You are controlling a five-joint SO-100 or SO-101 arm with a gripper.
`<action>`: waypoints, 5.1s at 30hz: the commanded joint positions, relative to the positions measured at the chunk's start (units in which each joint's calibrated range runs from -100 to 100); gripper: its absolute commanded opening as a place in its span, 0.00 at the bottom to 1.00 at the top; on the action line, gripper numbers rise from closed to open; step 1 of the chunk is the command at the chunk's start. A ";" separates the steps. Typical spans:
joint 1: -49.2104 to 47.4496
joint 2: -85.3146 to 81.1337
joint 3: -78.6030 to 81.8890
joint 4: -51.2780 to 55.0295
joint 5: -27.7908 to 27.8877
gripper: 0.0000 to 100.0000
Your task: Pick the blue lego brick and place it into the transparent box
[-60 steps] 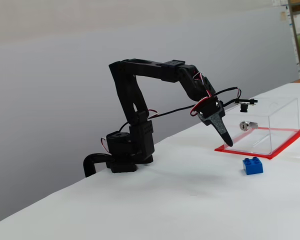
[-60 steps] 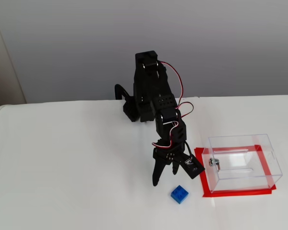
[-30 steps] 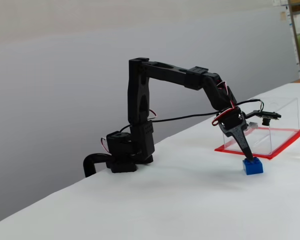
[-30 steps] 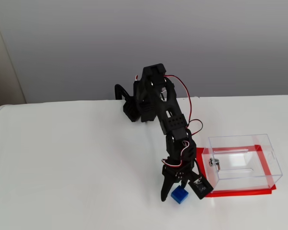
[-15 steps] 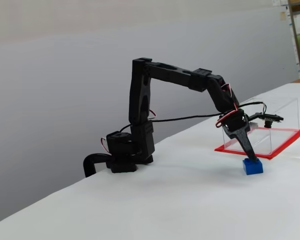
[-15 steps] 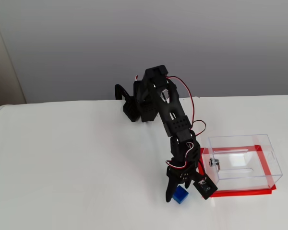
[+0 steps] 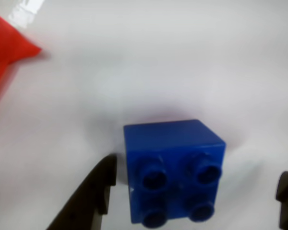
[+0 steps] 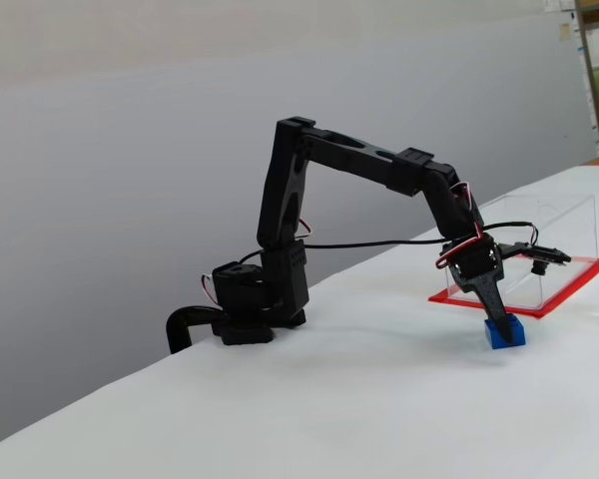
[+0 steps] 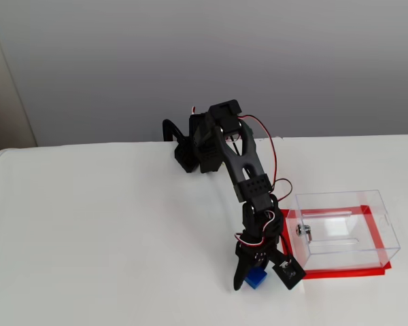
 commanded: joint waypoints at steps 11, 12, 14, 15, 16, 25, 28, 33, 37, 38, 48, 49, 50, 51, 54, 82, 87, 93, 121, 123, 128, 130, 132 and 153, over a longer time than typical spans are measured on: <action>-0.07 2.11 -5.60 -0.11 -0.48 0.35; -0.07 2.11 -5.60 -0.11 -0.48 0.35; -0.07 2.11 -5.60 -0.11 -0.48 0.34; 0.00 2.11 -5.60 -0.11 -0.48 0.32; 0.00 2.11 -5.60 -0.11 -0.48 0.30; 0.00 2.11 -5.51 -0.11 -0.48 0.20; 0.22 2.11 -5.51 -0.11 -0.48 0.16; 0.00 2.11 -5.51 -0.11 -0.48 0.15; -0.15 2.02 -5.51 -0.11 -0.48 0.15; -0.15 1.85 -5.51 -0.11 -0.48 0.15; -0.15 -4.34 -6.68 -0.02 -0.37 0.15; -0.15 -5.36 -6.68 -0.02 -0.37 0.15; -0.15 -6.55 -6.50 -0.02 -0.37 0.15; -0.15 -9.01 -5.96 -0.02 -0.37 0.15; -0.15 -13.00 -4.15 0.06 -0.37 0.15; -0.15 -48.55 12.03 -0.02 -0.37 0.15; -1.48 -52.37 14.29 -0.02 -0.42 0.15; -8.13 -51.94 13.84 -0.28 -0.42 0.15; -33.79 -28.27 -9.21 -0.72 -0.42 0.14; -34.08 -26.57 -10.30 -0.81 -0.42 0.14; -34.53 -24.03 -10.75 -0.81 -0.42 0.15; -34.60 -23.77 -10.75 -0.81 -0.42 0.15; -34.60 -23.60 -10.75 -0.81 -0.42 0.15; -34.67 -23.69 -10.66 -0.81 -0.06 0.43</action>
